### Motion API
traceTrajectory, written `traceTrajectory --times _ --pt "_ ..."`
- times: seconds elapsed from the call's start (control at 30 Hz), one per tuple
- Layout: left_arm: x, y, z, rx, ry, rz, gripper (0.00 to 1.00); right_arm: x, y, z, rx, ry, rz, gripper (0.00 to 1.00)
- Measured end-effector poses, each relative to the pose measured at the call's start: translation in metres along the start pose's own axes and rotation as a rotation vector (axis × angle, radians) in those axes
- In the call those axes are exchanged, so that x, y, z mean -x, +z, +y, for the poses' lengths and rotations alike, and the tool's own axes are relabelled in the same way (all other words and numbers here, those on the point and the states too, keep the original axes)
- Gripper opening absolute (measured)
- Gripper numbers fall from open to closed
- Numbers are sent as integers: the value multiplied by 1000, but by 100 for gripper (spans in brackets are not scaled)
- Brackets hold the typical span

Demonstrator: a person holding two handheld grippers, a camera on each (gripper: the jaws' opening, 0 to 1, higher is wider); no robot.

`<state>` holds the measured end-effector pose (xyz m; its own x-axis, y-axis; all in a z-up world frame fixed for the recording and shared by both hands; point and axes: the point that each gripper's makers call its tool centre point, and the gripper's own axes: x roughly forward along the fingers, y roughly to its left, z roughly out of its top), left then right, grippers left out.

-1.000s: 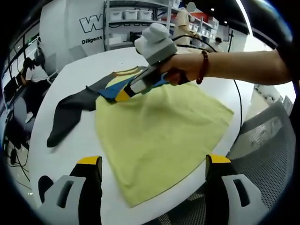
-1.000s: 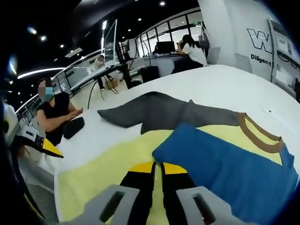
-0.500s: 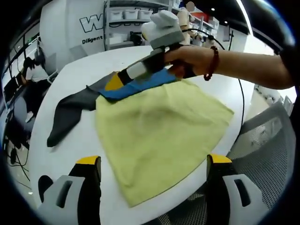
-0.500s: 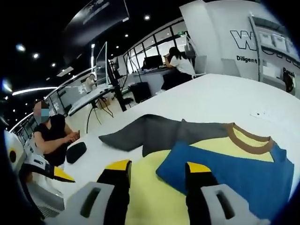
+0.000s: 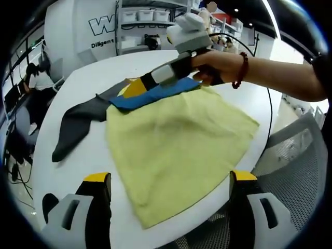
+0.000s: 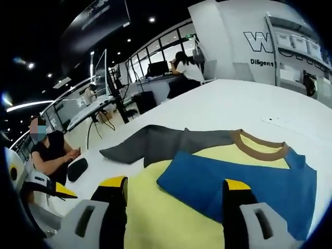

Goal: Fold the garment on the visible template until the final outline fits inside the template.

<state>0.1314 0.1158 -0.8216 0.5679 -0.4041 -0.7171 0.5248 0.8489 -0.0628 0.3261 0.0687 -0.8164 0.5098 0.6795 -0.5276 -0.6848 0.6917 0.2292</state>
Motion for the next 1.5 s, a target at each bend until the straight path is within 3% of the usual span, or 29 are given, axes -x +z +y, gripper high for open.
traceTrajectory --times 0.5,0.53,0.87,1.13,1.5 --pt "0 0 1 17 2 0 97 34 -8 -53 -54 -148 -48 82" --pt "0 0 1 18 1 -1 97 40 -8 -63 -68 -175 -58 83" --pt "0 1 3 32 8 -5 99 67 -24 -104 -68 -284 -48 87" --pt "0 1 3 41 8 -8 99 87 -39 -135 -88 -354 -26 81" --pt "0 1 2 32 5 -2 99 108 -55 -161 -117 -431 1 72"
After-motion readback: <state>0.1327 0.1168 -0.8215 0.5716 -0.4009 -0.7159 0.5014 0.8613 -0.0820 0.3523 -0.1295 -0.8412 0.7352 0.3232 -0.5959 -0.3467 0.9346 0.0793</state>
